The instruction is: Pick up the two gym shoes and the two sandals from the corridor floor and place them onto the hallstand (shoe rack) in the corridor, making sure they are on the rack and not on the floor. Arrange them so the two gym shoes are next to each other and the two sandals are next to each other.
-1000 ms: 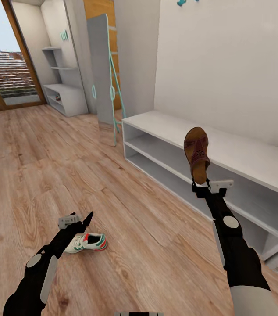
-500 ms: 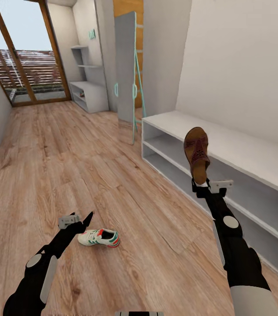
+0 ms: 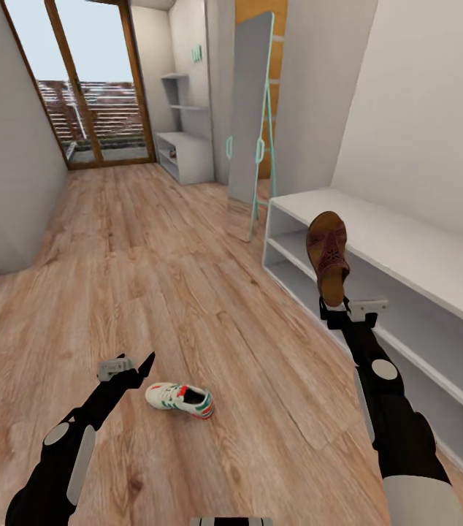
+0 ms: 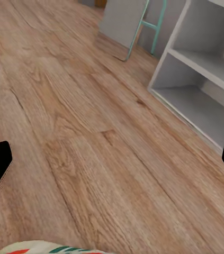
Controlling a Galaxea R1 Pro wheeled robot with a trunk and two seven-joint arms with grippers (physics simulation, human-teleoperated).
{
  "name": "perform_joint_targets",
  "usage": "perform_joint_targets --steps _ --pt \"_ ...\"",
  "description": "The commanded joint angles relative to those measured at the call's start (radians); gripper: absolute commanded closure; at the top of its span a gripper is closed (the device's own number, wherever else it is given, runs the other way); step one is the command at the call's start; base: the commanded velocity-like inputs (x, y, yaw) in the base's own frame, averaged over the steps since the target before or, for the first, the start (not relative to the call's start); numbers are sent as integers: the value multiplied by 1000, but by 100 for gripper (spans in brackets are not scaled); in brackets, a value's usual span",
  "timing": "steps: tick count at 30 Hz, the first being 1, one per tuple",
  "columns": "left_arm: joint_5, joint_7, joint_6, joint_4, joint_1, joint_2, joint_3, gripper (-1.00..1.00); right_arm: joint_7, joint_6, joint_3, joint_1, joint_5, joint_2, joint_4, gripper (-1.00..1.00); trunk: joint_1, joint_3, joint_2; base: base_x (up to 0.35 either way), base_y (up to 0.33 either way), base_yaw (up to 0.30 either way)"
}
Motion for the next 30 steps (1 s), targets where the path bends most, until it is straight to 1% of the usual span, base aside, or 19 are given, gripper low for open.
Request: perform_joint_targets --steps 1,5,18,25,30 --pt "6 -7 3 0 -1 -1 3 -100 8 6 -3 0 5 1 -2 100 0 -1 0 235 -201 272" --pt "6 -7 3 0 -1 -1 3 -100 8 6 -3 0 5 1 -2 100 0 -2 0 235 -202 109" --pt "6 -7 3 0 -1 -1 3 -100 11 7 -2 0 7 1 -3 100 0 -2 0 236 -203 17" --pt "6 -7 3 0 -1 -1 3 -100 11 7 -2 0 7 1 -4 100 0 -2 0 221 -213 263" --pt "6 -7 3 0 -1 -1 3 -100 11 7 -3 0 6 1 -4 100 0 -2 0 63 -266 294"
